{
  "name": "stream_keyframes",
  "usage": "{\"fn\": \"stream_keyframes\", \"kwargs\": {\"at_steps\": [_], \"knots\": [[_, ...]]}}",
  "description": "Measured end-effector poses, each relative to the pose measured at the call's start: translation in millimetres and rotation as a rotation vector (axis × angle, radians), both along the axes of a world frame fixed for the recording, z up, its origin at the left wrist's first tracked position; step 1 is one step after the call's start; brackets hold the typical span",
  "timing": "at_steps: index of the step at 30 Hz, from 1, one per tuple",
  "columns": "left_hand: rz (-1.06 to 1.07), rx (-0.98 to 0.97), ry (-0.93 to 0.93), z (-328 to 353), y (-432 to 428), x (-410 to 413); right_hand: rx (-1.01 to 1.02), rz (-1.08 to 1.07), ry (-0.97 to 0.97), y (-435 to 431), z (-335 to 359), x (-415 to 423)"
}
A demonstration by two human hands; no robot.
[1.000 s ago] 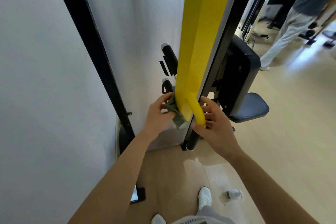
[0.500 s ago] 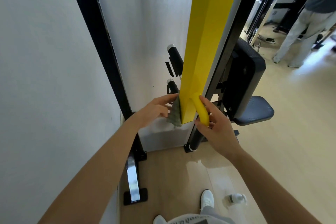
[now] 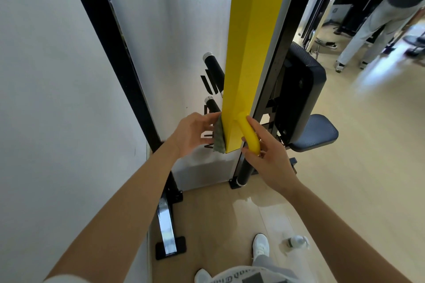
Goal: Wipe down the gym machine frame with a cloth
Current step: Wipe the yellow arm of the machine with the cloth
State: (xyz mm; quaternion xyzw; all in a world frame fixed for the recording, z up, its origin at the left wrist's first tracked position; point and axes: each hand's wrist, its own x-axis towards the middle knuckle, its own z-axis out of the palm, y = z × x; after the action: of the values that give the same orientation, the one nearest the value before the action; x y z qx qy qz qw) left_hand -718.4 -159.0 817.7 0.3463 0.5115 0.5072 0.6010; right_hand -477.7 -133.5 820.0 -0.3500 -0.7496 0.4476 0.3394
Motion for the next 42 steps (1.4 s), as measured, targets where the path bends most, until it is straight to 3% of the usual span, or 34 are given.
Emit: {"fn": "stream_keyframes", "kwargs": {"at_steps": [5,10,17,22,27,34,42], "knots": [[0.103,-0.029,-0.058,-22,-6,16,0.007,-0.015,-0.006,0,-4,0],[0.086,0.018,0.095,5,-3,22,-0.005,-0.01,-0.015,3,-4,2],[0.144,0.119,0.009,34,3,16,-0.01,0.014,0.001,7,-5,3],[0.119,0.122,0.113,52,4,4,-0.02,0.028,-0.006,6,-5,5],[0.135,0.133,0.063,62,-3,-3,-0.017,0.034,-0.015,6,0,7],[0.164,0.201,-0.076,98,-12,-1,0.149,-0.1,0.073,20,71,-21],[0.141,0.28,-0.012,152,-10,-1,0.229,-0.196,0.158,27,122,-65]]}}
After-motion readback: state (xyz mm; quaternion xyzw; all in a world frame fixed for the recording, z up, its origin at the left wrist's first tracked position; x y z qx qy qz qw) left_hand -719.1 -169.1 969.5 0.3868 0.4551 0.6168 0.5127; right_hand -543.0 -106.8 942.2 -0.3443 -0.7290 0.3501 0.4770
